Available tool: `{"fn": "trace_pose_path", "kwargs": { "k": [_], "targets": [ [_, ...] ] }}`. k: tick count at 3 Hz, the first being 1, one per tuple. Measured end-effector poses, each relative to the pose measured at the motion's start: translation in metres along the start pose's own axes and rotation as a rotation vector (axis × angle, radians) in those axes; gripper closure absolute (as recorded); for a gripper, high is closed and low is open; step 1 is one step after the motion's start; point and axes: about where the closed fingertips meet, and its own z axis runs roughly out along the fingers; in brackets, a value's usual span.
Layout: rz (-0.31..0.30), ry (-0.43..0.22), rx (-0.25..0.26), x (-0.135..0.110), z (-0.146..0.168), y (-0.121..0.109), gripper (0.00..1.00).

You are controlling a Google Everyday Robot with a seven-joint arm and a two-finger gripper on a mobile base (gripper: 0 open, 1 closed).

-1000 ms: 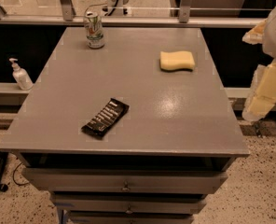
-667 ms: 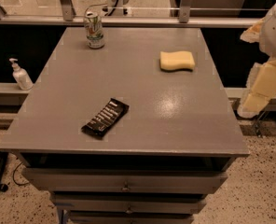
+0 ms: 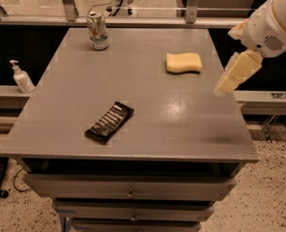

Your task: Move sponge near rxbar chocolate

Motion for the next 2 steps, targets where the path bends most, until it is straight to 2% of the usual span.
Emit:
{"fn": "trace_pose_path", "kwargs": {
  "k": [2],
  "targets": [
    [0.119, -0.267, 0.023, -0.014, 0.079, -0.064, 0.00]
  ]
}}
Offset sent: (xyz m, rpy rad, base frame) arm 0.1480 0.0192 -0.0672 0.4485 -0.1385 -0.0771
